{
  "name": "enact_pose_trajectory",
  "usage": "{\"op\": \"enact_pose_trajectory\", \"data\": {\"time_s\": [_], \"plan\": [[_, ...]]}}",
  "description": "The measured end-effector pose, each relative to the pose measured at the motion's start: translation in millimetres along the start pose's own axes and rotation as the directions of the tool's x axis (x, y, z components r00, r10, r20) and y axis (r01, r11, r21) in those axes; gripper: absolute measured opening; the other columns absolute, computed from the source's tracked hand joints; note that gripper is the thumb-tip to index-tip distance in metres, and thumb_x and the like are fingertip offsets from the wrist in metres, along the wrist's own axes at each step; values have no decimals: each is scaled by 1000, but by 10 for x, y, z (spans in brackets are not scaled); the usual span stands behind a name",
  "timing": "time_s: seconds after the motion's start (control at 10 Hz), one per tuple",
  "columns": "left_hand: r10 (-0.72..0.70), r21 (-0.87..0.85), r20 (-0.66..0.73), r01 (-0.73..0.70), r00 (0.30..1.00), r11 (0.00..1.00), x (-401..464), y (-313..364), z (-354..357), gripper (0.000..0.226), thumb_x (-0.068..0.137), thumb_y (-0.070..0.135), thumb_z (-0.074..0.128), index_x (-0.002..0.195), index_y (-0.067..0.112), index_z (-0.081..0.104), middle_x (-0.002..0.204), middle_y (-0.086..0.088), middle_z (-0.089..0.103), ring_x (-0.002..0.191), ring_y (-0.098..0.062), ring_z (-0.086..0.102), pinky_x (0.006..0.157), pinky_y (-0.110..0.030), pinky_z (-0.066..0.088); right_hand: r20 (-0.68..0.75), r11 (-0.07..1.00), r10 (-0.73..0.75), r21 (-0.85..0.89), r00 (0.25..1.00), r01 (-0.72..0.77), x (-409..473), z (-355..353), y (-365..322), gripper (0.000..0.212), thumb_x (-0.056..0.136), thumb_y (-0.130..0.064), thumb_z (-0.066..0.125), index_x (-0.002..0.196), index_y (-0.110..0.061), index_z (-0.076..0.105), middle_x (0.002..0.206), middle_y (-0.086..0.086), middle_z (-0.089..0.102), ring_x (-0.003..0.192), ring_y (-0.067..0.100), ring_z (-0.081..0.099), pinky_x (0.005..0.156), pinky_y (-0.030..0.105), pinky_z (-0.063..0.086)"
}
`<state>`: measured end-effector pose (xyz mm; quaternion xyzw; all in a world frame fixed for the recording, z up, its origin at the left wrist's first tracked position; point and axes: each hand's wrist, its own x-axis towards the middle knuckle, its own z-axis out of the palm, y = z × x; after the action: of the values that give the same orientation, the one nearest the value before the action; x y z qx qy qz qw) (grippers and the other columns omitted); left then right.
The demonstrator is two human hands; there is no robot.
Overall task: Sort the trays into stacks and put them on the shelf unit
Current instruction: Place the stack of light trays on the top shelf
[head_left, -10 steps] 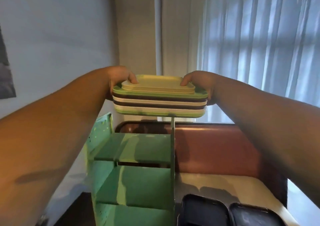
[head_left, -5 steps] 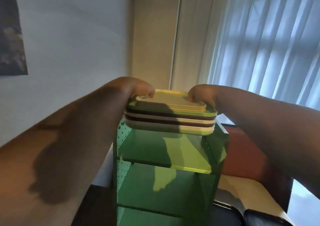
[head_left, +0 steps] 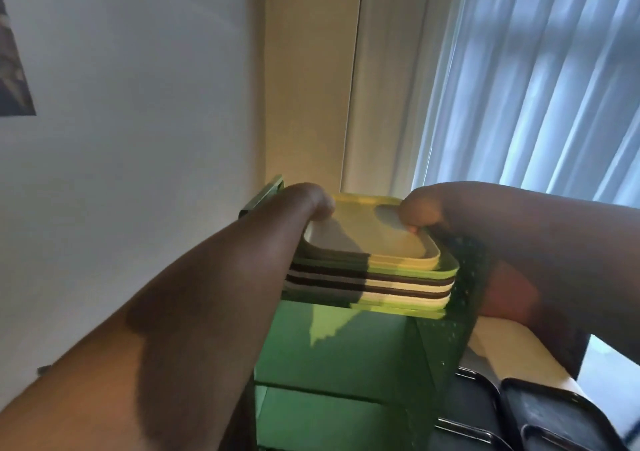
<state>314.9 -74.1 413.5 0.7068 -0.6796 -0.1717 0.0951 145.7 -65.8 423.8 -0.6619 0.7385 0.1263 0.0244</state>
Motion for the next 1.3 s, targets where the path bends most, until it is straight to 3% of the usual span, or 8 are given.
{"op": "enact_pose_trajectory", "data": {"time_s": [0.1,0.2,0.4,0.7,0.9,1.0,1.2,1.3], "plan": [[47,15,-46,-46,998,999,83,-24,227,33,99,31,54,116,6,68,112,-13,67,103,-28,64,92,-37,52,55,996,-74,-48,996,76,103,147,29,19,102,3,44,112,3,59,93,11,49,100,27,41,109,41,40],[104,175,-47,-95,993,980,86,-10,318,28,100,26,51,112,6,68,111,-14,68,104,-28,65,92,-37,52,99,996,-34,-82,994,43,8,210,-85,24,97,5,52,118,2,61,95,11,52,96,26,45,102,41,45],[174,348,-86,-134,981,928,129,-13,370,30,98,20,46,110,4,68,101,-13,62,103,-31,64,82,-38,49,9,965,-95,-246,995,94,-193,319,-170,23,95,3,55,74,-6,52,71,4,48,63,12,49,78,27,45],[131,330,-125,-83,984,940,109,41,388,35,100,21,42,119,2,65,102,-14,62,101,-29,61,89,-38,50,-22,958,-153,-249,988,142,-270,303,-142,11,95,-4,56,101,-3,65,80,6,55,90,23,63,96,37,53],[61,139,-388,-8,920,990,-146,189,301,52,93,25,55,141,9,42,139,-14,44,127,-36,47,93,-45,44,-399,963,-202,-249,895,107,-567,236,-26,16,87,-20,62,100,-11,66,93,6,61,87,24,58,73,33,48],[203,45,-486,-208,850,977,-357,482,149,44,91,24,58,133,13,50,133,-12,50,121,-33,54,98,-41,47,-514,983,-130,45,848,178,-725,26,74,23,92,-14,51,71,-10,58,70,0,51,72,21,56,62,28,42],[478,-87,-694,-721,539,687,-1205,1024,357,33,87,21,52,117,14,64,117,-5,63,97,-19,63,88,-32,53,-741,814,14,398,671,422,-1247,240,918,43,95,-21,48,136,-24,61,142,-3,57,127,16,55,90,19,34],[503,-140,-676,-763,539,631,-1450,1369,750,28,90,14,55,116,20,65,117,1,63,95,-12,63,86,-28,52,-768,724,98,492,633,484,-1421,653,1407,38,96,-18,51,131,-27,63,134,-8,60,108,7,59,89,14,35]]}}
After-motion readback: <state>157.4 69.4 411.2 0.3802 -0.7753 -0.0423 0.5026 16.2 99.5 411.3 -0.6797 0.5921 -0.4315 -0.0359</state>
